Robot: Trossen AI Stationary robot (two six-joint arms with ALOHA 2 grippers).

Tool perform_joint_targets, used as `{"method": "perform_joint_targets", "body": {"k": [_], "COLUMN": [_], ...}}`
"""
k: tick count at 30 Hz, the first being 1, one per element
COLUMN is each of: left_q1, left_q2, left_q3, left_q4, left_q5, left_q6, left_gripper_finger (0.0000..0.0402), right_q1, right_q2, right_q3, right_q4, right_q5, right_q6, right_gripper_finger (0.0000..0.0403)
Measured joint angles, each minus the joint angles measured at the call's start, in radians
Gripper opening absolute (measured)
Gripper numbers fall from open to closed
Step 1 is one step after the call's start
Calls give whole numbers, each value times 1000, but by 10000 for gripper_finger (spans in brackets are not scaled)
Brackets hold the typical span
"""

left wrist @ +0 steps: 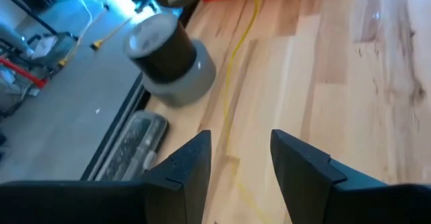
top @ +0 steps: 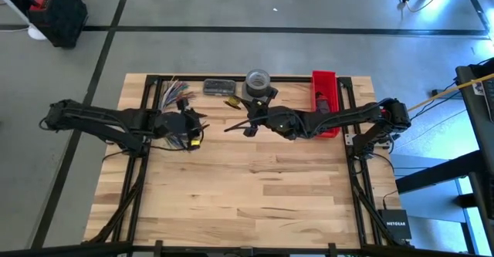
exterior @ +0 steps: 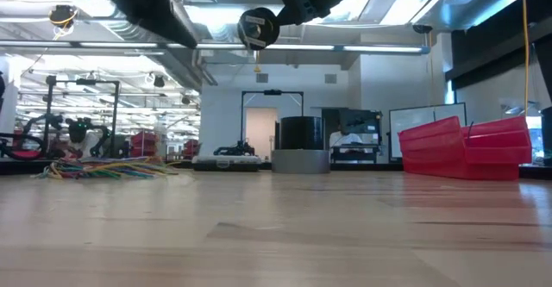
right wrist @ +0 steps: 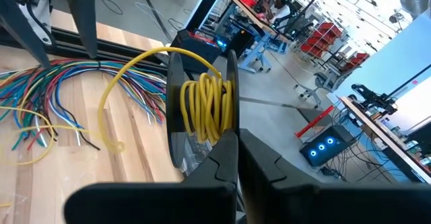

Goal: Coil cords
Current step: Uncoil the yellow wire from the spool

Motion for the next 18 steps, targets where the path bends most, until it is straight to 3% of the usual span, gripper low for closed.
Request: {"method": "perform_joint_targets", "body": {"k": [18], "left_q1": [0], "left_q2": [12], "left_q3": [-1], "left_q4": [81], "left_q5": [0], "left_q6": [1], "left_gripper_finger": [148], "right_q1": [0], "right_q2": [0], "right_q3": [0], "right_q4": [8], "right_q5": [0], "right_q6": [-7], "right_gripper_finger": [5]}}
